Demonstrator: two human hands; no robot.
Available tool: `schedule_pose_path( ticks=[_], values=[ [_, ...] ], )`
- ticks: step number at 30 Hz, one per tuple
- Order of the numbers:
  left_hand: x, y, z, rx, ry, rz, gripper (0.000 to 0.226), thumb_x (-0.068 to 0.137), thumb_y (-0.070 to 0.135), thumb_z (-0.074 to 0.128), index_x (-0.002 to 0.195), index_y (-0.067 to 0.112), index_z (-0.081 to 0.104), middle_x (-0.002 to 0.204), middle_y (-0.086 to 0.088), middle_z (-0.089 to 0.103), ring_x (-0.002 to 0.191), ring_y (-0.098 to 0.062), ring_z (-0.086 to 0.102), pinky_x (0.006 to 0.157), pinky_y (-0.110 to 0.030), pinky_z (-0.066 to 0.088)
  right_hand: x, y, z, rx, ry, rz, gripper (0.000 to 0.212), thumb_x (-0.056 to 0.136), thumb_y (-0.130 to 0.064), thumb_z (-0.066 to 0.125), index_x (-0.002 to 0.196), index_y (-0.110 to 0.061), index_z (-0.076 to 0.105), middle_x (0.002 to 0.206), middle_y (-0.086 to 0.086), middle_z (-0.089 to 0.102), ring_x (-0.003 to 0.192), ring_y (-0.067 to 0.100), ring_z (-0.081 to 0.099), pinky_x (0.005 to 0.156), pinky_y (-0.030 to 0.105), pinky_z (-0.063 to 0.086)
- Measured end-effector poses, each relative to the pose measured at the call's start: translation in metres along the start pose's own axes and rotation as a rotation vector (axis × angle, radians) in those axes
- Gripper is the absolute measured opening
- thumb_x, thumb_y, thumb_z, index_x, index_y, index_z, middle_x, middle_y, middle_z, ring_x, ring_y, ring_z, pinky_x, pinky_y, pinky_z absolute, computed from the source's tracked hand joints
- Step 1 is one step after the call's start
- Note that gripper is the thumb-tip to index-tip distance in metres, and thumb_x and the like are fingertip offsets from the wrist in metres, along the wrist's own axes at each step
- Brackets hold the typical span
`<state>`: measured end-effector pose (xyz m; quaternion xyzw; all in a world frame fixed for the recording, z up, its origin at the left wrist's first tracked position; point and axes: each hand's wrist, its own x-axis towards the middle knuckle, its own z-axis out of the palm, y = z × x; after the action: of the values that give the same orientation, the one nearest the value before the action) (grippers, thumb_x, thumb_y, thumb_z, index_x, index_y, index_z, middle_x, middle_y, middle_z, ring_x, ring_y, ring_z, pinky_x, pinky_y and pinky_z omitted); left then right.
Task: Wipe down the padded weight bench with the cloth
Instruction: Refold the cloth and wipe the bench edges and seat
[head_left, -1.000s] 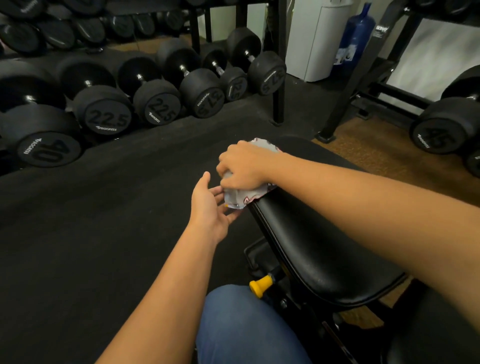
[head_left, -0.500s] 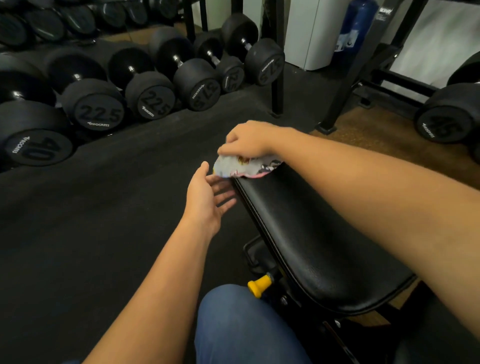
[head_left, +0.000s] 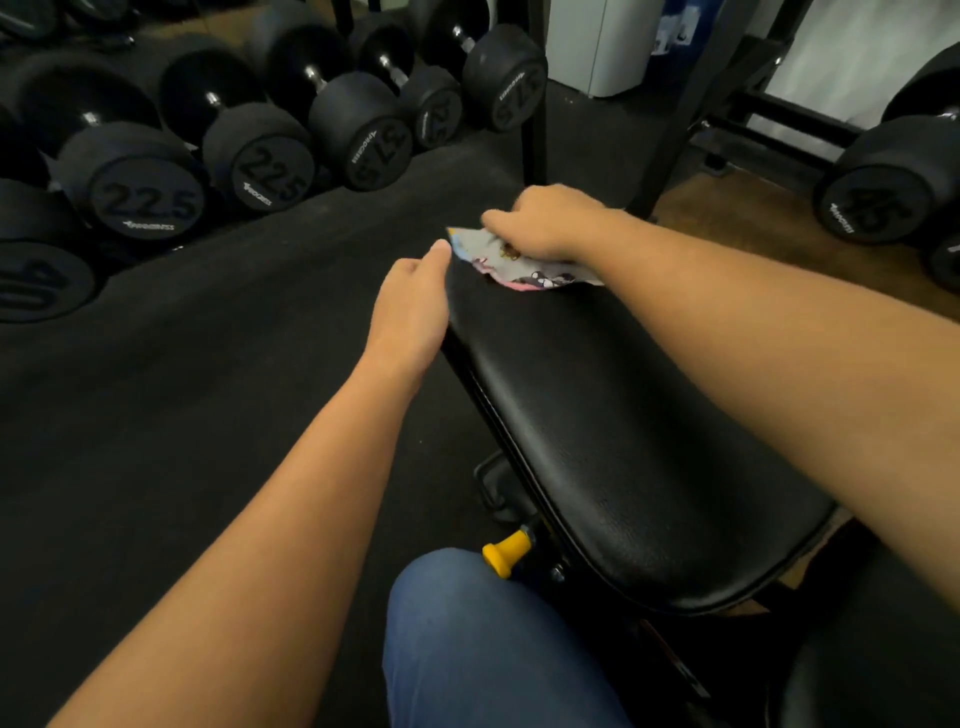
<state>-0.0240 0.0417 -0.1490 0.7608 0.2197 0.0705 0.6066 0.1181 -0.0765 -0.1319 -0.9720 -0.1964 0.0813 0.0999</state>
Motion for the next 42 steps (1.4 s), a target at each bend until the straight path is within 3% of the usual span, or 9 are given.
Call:
schedule_pose_path(
  ticks=[5,10,17,21,25,31,33,36,42],
  values=[
    [0.012,0.022,0.01,0.322,-0.041,0.132,0.055,0.096,0.046,0.033,0.096,0.0,0.064,0.107,-0.013,0.063,0.103,-0.028,0.055,0.078,-0.034,0.034,0.008,-0.009,0.001,-0.086,-0.013,0.051,0.059,0.091,-0.054,0.033,0.13,-0.016,0.055,0.132,0.011,0.055,0.114,0.032,0.053,0.077,0.036,0.036],
    [0.024,0.032,0.017,0.53,-0.046,0.149,0.055,0.095,0.051,0.031,0.105,0.008,0.064,0.118,-0.014,0.061,0.112,-0.03,0.052,0.081,-0.031,0.032,0.004,-0.001,0.001,0.009,-0.069,-0.05,0.043,0.09,-0.055,0.033,0.097,-0.027,0.065,0.106,0.002,0.062,0.099,0.027,0.057,0.071,0.036,0.037],
    [0.034,0.035,0.008,0.55,-0.044,0.109,0.061,0.09,0.061,0.035,0.106,0.012,0.068,0.115,-0.007,0.061,0.096,-0.022,0.052,0.082,-0.029,0.034,-0.008,0.046,-0.018,0.378,-0.313,0.359,0.035,0.083,-0.046,0.036,0.073,-0.022,0.06,0.085,0.006,0.067,0.067,0.024,0.061,0.068,0.032,0.045],
    [0.033,0.034,0.009,0.6,-0.052,0.123,0.064,0.089,0.062,0.037,0.112,0.01,0.066,0.118,-0.011,0.061,0.107,-0.027,0.054,0.084,-0.031,0.036,0.0,0.023,-0.008,0.241,-0.114,0.239,0.047,0.089,-0.044,0.037,0.115,-0.015,0.063,0.115,0.008,0.062,0.099,0.028,0.059,0.077,0.033,0.04],
    [0.033,0.035,0.01,0.604,-0.066,0.117,0.062,0.089,0.061,0.039,0.109,0.01,0.067,0.114,-0.011,0.061,0.103,-0.026,0.054,0.082,-0.03,0.035,-0.01,0.026,-0.011,0.179,-0.103,0.183,0.049,0.086,-0.059,0.04,0.111,-0.021,0.061,0.117,0.007,0.06,0.1,0.026,0.056,0.077,0.035,0.037],
    [0.037,0.033,0.01,0.591,-0.045,0.108,0.061,0.086,0.062,0.043,0.105,0.009,0.069,0.116,-0.014,0.063,0.109,-0.031,0.056,0.09,-0.033,0.039,-0.064,0.078,-0.033,0.451,-0.347,0.423,0.056,0.097,-0.056,0.032,0.063,-0.019,0.058,0.057,0.002,0.061,0.041,0.014,0.055,0.043,0.022,0.043],
    [0.036,0.034,0.011,0.587,-0.037,0.104,0.064,0.085,0.063,0.043,0.11,0.009,0.067,0.12,-0.013,0.062,0.113,-0.031,0.055,0.089,-0.032,0.037,-0.06,0.08,-0.029,0.462,-0.333,0.454,0.054,0.097,-0.054,0.031,0.073,-0.017,0.062,0.069,0.006,0.067,0.051,0.017,0.061,0.055,0.026,0.049],
    [0.03,0.036,0.015,0.617,-0.049,0.106,0.063,0.088,0.061,0.041,0.108,0.006,0.065,0.123,-0.013,0.06,0.116,-0.031,0.052,0.086,-0.03,0.034,-0.042,0.065,-0.013,0.36,-0.103,0.365,0.055,0.095,-0.054,0.032,0.12,-0.014,0.061,0.124,0.013,0.061,0.105,0.029,0.06,0.091,0.034,0.043],
    [0.026,0.038,0.02,0.716,-0.136,0.071,0.075,0.087,0.063,0.039,0.132,0.005,0.052,0.139,-0.017,0.049,0.128,-0.034,0.044,0.103,-0.037,0.034,-0.049,0.066,-0.011,0.172,-0.047,0.208,0.062,0.092,-0.059,0.034,0.125,-0.013,0.058,0.129,0.013,0.057,0.113,0.032,0.054,0.081,0.033,0.036]
  ],
)
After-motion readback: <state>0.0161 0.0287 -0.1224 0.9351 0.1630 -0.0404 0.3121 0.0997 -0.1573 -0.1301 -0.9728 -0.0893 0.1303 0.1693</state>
